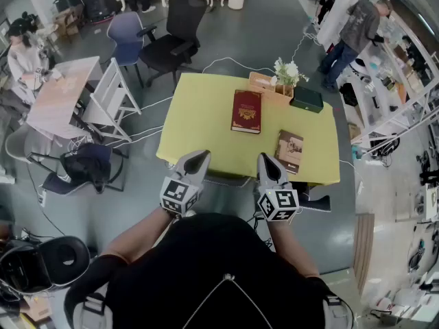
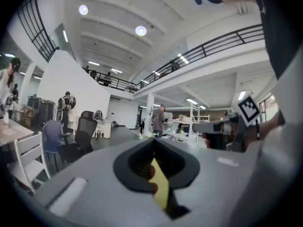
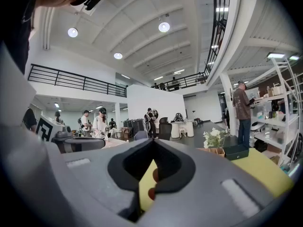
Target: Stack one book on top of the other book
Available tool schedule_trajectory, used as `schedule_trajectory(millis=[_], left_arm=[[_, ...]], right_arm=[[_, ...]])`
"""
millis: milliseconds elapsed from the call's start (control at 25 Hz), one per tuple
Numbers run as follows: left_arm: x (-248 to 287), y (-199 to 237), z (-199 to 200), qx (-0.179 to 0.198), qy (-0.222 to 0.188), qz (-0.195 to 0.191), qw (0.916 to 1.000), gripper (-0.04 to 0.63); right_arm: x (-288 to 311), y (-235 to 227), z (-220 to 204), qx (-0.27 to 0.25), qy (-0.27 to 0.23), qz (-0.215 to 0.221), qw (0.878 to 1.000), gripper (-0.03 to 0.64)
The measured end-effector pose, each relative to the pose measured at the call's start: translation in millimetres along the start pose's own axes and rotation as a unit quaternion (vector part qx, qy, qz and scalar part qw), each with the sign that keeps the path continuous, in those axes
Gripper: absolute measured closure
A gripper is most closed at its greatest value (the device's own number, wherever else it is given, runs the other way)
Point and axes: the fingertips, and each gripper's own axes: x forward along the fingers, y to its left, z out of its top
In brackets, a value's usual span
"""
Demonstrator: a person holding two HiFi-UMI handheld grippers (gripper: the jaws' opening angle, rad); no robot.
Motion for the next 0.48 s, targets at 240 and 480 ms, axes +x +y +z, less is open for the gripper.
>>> schedule_trajectory(millis=[240, 480], left_arm=[[2.7, 13.4, 3.2, -0.001, -0.006, 0.004, 1.0000, 0.588], [2.1, 23.5, 5.8, -0.012, -0.016, -0.013, 0.9997, 0.586]], right_arm=[[12.7, 4.0, -0.6, 0.000, 0.001, 0.008, 1.000, 0.614], [20.7, 5.5, -7.1, 0.017, 0.006, -0.001, 1.000, 0.612]])
